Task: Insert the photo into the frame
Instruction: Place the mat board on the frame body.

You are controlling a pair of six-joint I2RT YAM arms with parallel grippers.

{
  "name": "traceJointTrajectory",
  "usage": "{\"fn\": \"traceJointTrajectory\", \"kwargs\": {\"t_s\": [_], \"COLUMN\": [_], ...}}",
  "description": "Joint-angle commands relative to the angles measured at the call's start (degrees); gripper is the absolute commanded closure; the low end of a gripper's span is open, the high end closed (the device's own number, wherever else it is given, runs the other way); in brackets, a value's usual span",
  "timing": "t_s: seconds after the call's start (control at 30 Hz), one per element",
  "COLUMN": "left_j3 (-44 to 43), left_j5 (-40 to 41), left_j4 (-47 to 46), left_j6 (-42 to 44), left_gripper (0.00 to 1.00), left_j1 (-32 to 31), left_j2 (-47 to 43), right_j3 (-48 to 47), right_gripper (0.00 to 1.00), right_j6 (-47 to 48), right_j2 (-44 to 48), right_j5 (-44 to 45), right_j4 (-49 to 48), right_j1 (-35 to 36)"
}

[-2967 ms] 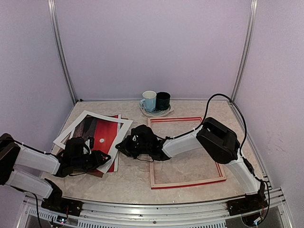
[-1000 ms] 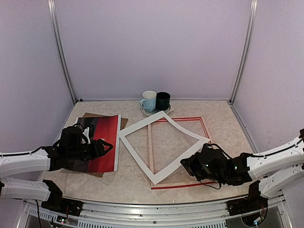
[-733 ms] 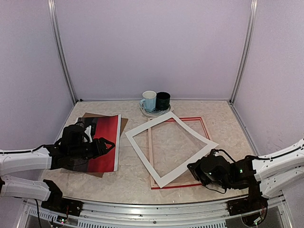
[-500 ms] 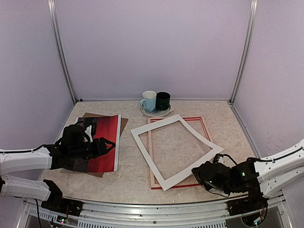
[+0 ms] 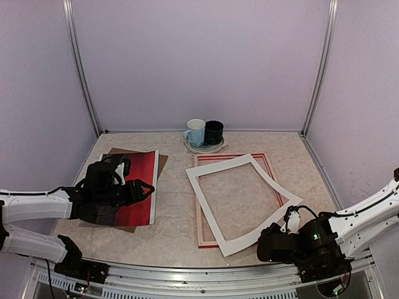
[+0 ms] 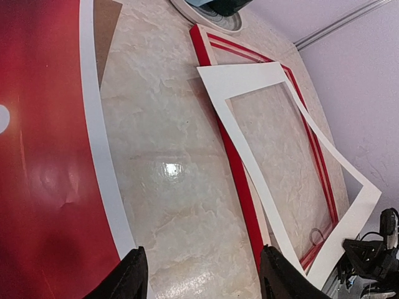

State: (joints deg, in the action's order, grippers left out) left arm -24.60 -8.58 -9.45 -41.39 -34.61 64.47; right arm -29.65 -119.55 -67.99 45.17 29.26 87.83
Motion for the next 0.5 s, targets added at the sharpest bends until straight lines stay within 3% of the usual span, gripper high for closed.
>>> {"fn": "traceJointTrajectory", "kwargs": {"t_s": [0.0,0.47], "left_j3": [-1.4,-1.0], "left_j5": [-0.5,-2.9], "left_j4": [-1.4,-3.0], "left_j6": [1.9,2.1], "left_gripper": [0.39,0.39], "left_j1": [-0.4,-0.4], "left_j2": [0.6,1.4], "right_j3": [-3.6,-6.8], "right_gripper": [1.0,1.0], "right_j6": [-32.9,-33.4], "right_j2": [-3.1,-7.4], "right_j5": [3.7,7.5], "right_j4": [10.8,9.4], "right_j1": [2.4,-0.2]}}
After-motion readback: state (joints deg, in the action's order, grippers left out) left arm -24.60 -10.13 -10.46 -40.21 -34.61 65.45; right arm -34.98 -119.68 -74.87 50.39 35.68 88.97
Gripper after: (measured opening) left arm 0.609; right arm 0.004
